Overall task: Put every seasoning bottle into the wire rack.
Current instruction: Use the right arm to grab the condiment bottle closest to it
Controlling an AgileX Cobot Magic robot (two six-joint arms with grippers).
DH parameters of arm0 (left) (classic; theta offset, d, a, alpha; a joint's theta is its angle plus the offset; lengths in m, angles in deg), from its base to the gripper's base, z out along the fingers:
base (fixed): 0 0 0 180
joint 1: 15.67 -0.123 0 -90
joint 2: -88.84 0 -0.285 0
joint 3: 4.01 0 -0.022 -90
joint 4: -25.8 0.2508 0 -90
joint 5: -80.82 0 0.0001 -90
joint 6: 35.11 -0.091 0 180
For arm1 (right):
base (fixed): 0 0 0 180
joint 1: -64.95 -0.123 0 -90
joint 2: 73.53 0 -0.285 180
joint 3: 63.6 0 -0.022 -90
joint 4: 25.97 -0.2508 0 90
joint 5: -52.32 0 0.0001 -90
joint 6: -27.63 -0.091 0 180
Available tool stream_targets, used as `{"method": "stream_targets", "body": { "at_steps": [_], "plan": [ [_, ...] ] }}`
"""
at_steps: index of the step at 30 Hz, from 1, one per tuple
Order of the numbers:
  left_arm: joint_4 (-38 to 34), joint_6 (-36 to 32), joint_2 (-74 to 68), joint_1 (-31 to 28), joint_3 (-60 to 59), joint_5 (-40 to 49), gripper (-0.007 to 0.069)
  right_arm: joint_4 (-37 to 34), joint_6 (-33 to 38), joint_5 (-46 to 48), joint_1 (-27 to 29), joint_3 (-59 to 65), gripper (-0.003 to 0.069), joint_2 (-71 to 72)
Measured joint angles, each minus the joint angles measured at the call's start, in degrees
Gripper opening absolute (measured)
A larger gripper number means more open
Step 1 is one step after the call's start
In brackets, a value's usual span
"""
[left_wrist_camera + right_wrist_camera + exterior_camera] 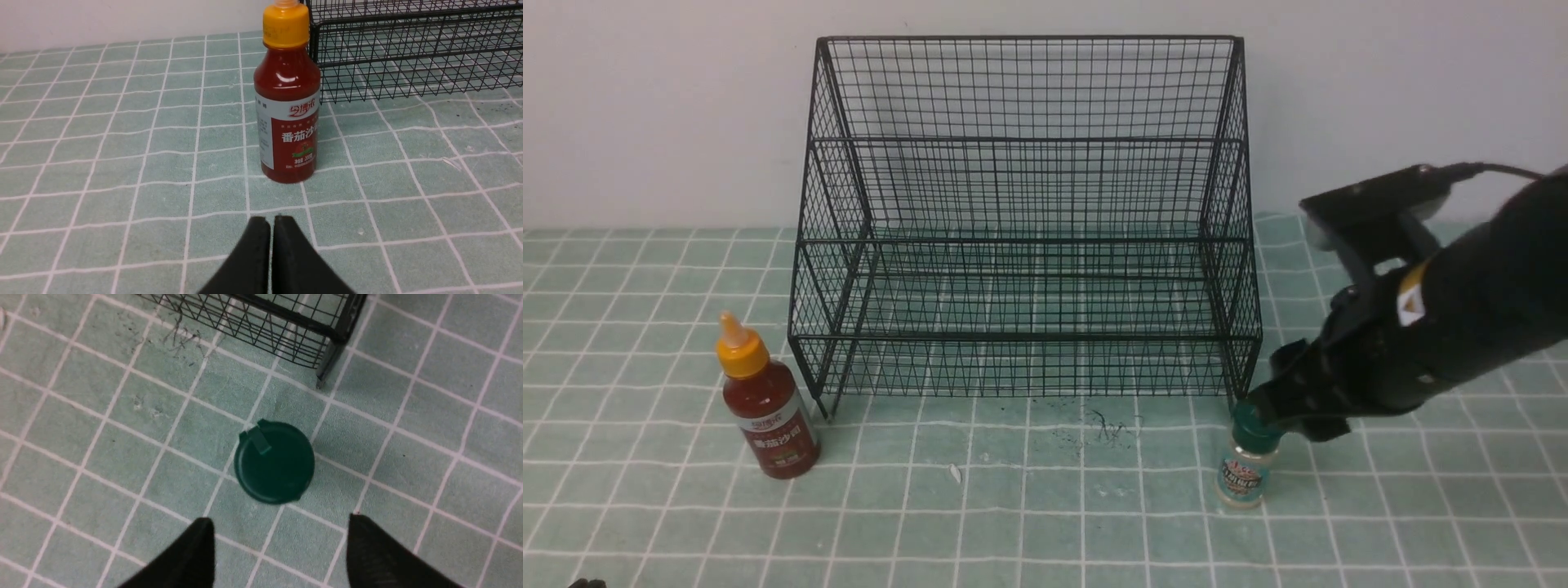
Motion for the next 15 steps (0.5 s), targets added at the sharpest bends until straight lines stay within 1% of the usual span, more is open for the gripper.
{"method": "stream_targets", "body": {
  "at_steps": [1,2,3,5,7,9,11,12,13,15],
  "plan": [
    [0.00,0.00,0.00,0.00,0.00,0.00,-0.0006,0.19,-0.64,-0.32,-0.06,-0.24,0.0476,-1.41],
    [0.00,0.00,0.00,0.00,0.00,0.00,-0.0006,0.42,-1.51,-0.73,-0.06,-0.85,0.0529,-3.81],
    [0.00,0.00,0.00,0.00,0.00,0.00,-0.0006,0.59,-1.86,-1.03,-0.06,-1.17,0.0558,-5.37],
    [0.00,0.00,0.00,0.00,0.00,0.00,-0.0006,0.63,-2.26,-1.90,-0.06,-1.55,0.0585,-7.60],
    [0.00,0.00,0.00,0.00,0.00,0.00,-0.0006,0.63,-2.39,-2.86,-0.06,-1.94,0.0590,-9.73],
    [0.00,0.00,0.00,0.00,0.00,0.00,-0.0006,0.63,-2.44,-4.44,-0.06,-2.01,0.0559,-11.53],
    [0.00,0.00,0.00,0.00,0.00,0.00,-0.0006,0.41,-1.85,-4.95,-0.06,-2.01,0.0455,-12.55],
    [0.00,0.00,0.00,0.00,0.00,0.00,-0.0006,0.21,-0.82,-4.83,-0.06,-2.01,0.0354,-12.65],
    [0.00,0.00,0.00,0.00,0.00,0.00,-0.0006,0.08,-0.17,-4.41,-0.06,-2.06,0.0300,-12.56],
    [0.00,0.00,0.00,0.00,0.00,0.00,-0.0006,-0.51,1.31,-2.48,-0.06,-2.28,0.0315,-11.80]
  ]
}}
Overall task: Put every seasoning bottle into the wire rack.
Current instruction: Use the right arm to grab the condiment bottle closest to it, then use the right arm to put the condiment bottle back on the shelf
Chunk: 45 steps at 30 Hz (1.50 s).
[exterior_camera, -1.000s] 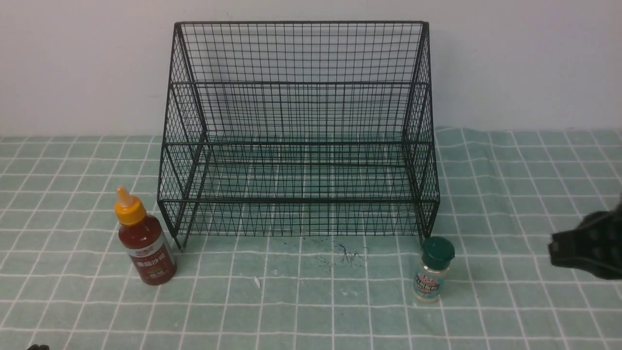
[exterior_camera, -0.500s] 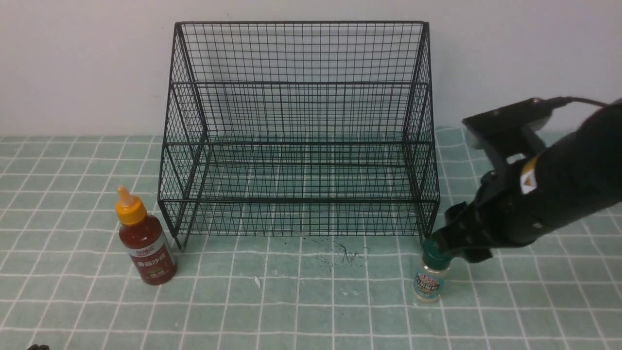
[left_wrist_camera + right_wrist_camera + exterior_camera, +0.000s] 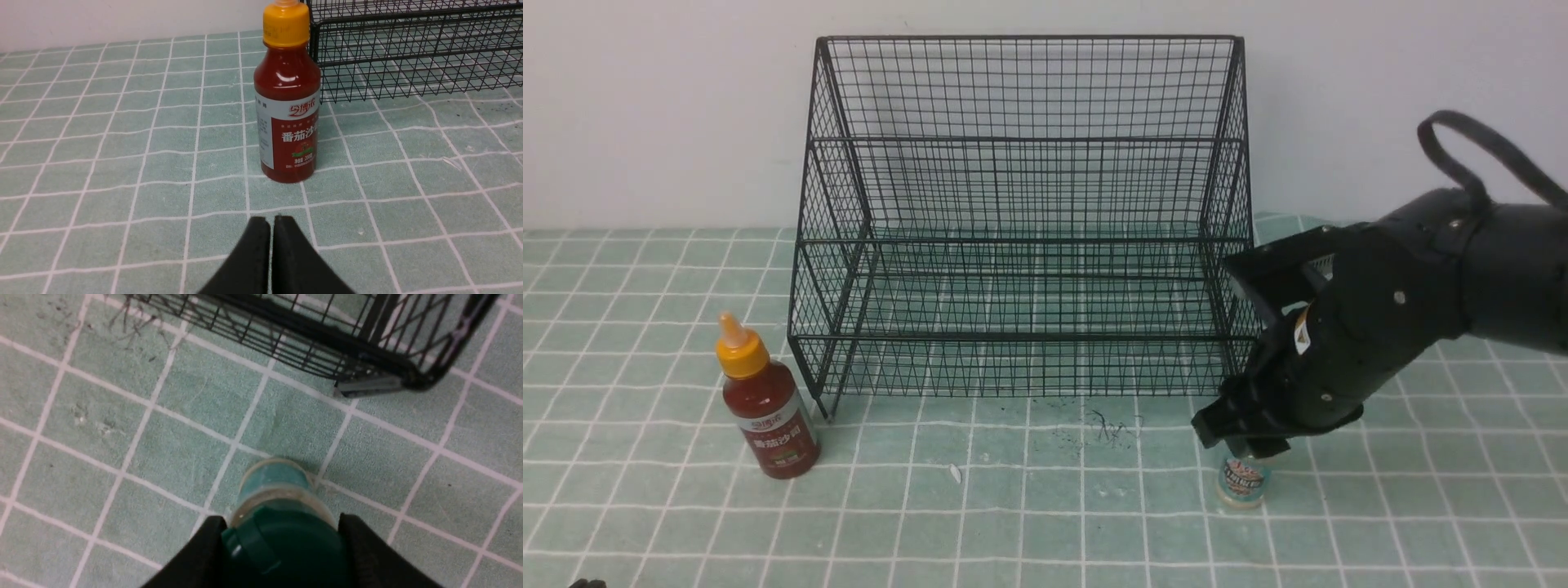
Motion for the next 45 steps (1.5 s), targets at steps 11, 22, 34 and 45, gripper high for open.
{"method": "stream_targets", "body": {
  "at_steps": [11,22,34,45],
  "plan": [
    [0.00,0.00,0.00,0.00,0.00,0.05,-0.0006,-4.78,2.55,13.82,0.00,-11.22,0.0317,16.32],
    [0.00,0.00,0.00,0.00,0.00,0.10,-0.0006,-1.61,5.29,16.79,0.00,-32.95,0.0317,-2.00],
    [0.00,0.00,0.00,0.00,0.05,0.10,-0.0006,-0.95,6.40,17.96,0.00,-37.30,0.0317,-15.74],
    [0.00,0.00,0.00,0.00,0.05,0.20,-0.0006,-0.71,6.40,17.90,0.00,-37.64,0.0421,-18.99]
  ]
}}
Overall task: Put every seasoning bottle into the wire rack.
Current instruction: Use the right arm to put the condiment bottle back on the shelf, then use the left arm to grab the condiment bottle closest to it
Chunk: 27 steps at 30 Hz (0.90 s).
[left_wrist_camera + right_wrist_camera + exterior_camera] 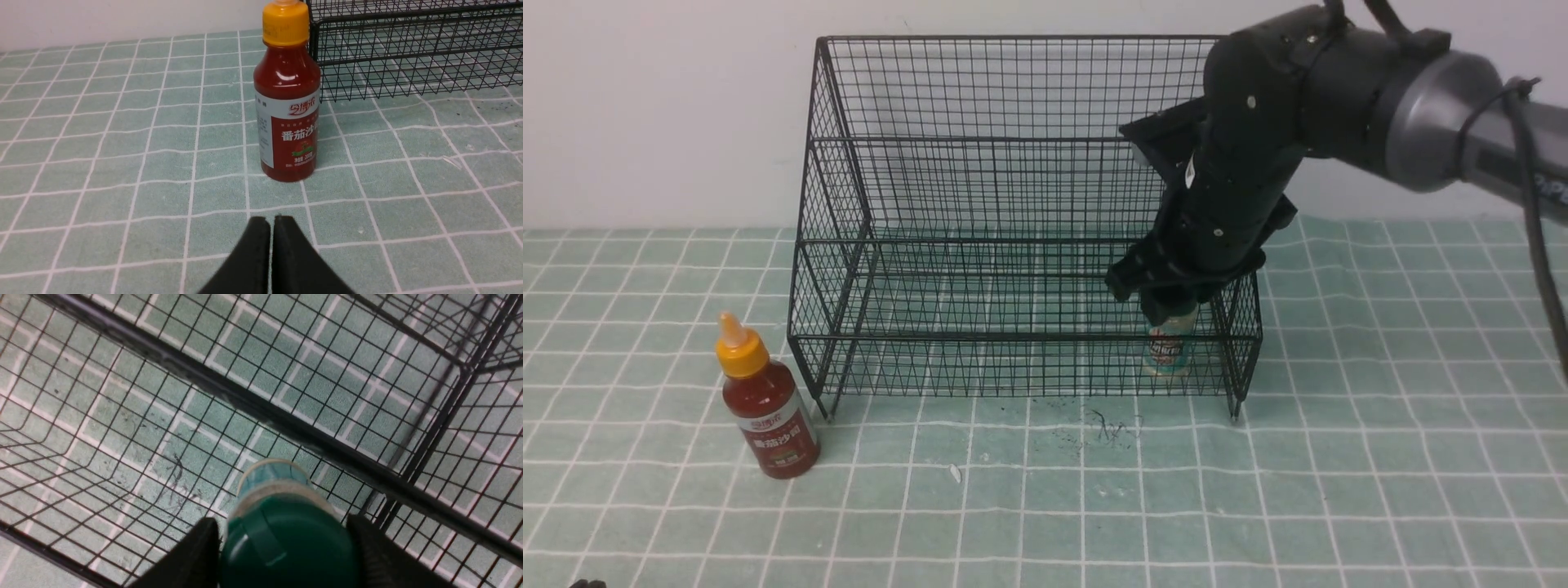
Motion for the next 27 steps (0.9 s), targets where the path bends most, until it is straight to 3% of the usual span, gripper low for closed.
{"method": "stream_targets", "body": {
  "at_steps": [4,8,15,19,22,27],
  "plan": [
    [0.00,0.00,0.00,0.00,0.00,0.00,-0.0006,1.72,0.00,2.27,0.00,-0.43,0.0530,1.64],
    [0.00,0.00,0.00,0.00,0.00,0.00,-0.0006,3.20,0.04,3.41,0.00,-2.02,0.0519,5.31],
    [0.00,0.00,0.00,0.00,0.00,0.00,-0.0006,5.66,-5.75,3.94,0.00,-2.14,0.0186,26.98],
    [0.00,0.00,0.00,0.00,0.00,0.00,-0.0006,8.42,-10.19,4.01,0.00,4.08,0.0037,41.44],
    [0.00,0.00,0.00,0.00,0.00,0.00,-0.0006,9.36,-12.09,2.23,0.00,11.56,0.0002,49.61],
    [0.00,0.00,0.00,0.00,0.00,0.00,-0.0006,9.43,-14.28,-14.00,0.00,35.71,-0.0012,71.53]
  ]
}}
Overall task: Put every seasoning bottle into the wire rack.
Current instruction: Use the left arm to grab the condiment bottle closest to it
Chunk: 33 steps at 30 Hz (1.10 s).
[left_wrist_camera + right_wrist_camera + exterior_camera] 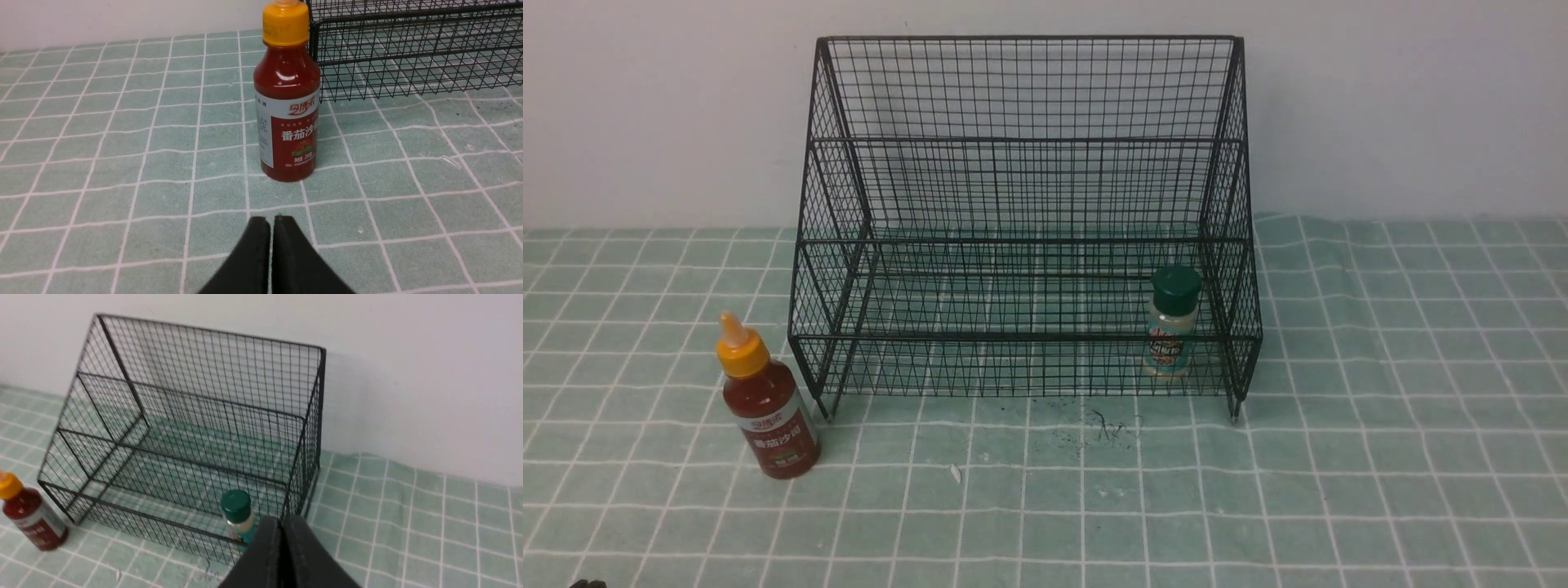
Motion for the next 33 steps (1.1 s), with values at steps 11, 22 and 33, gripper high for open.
{"method": "stream_targets", "body": {
  "at_steps": [11,22,33],
  "plan": [
    [0.00,0.00,0.00,0.00,0.00,0.05,-0.0006,0.31,-8.45,-28.87,0.00,39.96,-0.0015,36.10],
    [0.00,0.00,0.00,0.00,0.00,0.05,-0.0006,0.04,-9.86,-32.55,0.00,51.18,-0.0015,44.35],
    [0.00,0.00,0.00,0.00,0.00,0.05,-0.0006,-13.90,9.90,-34.82,0.00,51.63,-0.0015,44.35]
  ]
}}
